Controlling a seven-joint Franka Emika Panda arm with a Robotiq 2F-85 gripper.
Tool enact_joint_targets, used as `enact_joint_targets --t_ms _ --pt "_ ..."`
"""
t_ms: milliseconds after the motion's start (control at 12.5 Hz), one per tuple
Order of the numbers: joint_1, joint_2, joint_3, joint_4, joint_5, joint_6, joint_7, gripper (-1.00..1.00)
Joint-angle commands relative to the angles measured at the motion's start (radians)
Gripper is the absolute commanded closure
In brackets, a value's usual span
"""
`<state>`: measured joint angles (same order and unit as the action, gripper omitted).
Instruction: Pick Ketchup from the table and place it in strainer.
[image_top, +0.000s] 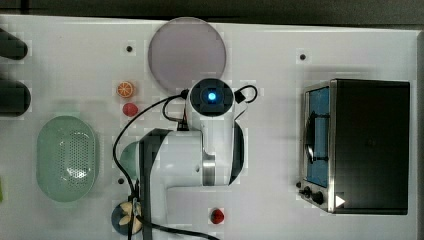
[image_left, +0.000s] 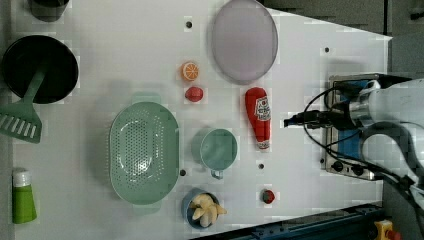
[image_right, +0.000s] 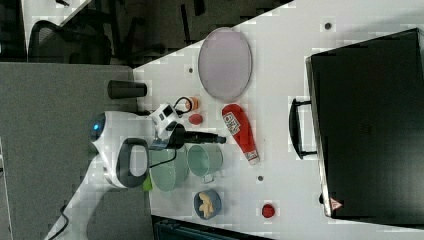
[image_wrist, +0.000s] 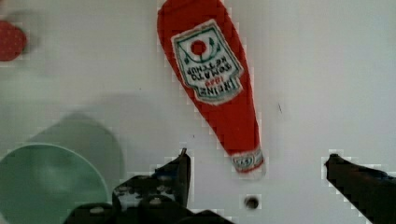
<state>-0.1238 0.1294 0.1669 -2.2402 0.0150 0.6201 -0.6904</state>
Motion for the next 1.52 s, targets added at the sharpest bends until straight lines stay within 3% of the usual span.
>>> enact_joint_targets --t_ms 80,880,960,1200,1520 --pt "0.001 -0.006 0.010 -0.033 0.014 0.124 -0.270 -1.00" --pt "0.004 0.254 0.004 -0.125 0.012 0.486 -0.267 -1.00" --pt "0.004 0.273 0.004 -0.125 0.012 0.505 -0.267 -0.93" --pt "0.005 0.280 0.006 -0.123 0.012 0.523 -0.267 -0.25" --pt "0.008 0.188 0.012 -0.117 0.012 0.488 -0.267 -0.25"
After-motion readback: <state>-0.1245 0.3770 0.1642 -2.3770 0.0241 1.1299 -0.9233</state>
